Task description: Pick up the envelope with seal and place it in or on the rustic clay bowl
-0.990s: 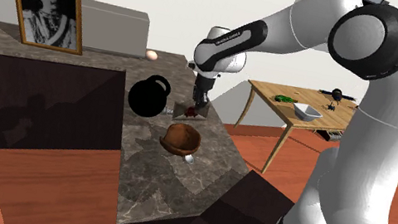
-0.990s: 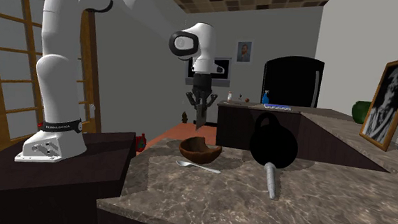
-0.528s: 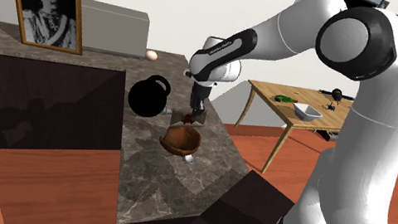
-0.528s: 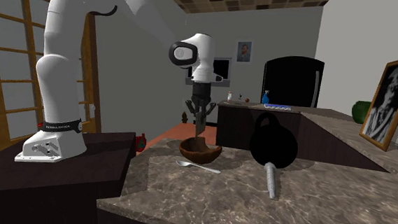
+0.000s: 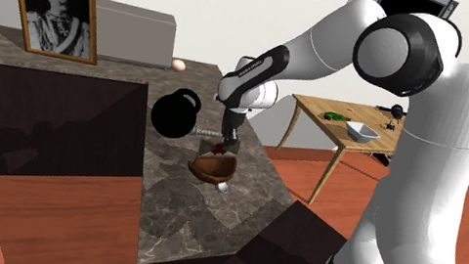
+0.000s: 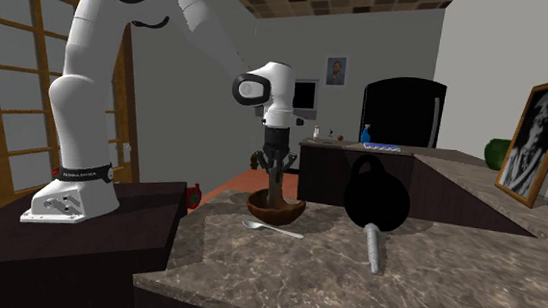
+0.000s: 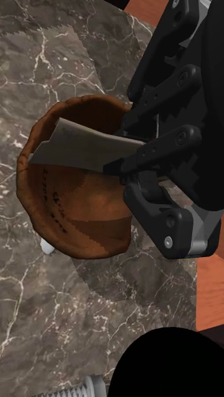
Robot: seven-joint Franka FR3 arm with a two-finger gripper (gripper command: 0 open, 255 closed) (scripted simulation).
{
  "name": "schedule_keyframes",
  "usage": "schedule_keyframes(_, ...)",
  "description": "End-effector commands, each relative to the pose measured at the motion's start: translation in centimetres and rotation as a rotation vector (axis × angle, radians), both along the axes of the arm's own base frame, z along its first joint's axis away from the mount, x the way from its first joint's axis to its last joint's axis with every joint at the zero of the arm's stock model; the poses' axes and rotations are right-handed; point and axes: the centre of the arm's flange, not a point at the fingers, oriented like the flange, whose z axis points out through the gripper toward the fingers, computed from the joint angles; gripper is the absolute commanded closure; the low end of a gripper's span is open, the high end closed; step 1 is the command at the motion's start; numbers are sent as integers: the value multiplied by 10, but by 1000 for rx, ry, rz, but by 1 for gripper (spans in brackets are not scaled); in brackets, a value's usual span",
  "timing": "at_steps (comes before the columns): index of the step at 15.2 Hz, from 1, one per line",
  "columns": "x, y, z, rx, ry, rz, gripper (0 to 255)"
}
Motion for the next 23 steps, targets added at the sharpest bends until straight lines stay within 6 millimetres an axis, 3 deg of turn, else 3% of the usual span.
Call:
schedule_keyframes(1,0,0,-7,0,-1,0,255)
schedule_keyframes(8,0,0,-7,0,-1,0,255)
schedule_keyframes(9,0,0,-7,0,-1,0,0)
schedule_keyframes(14,0,0,-7,0,-1,0,0)
schedule_keyframes(18,0,-2,43,0,-1,0,0)
schedule_keyframes(23,0,-2,43,0,-1,0,0)
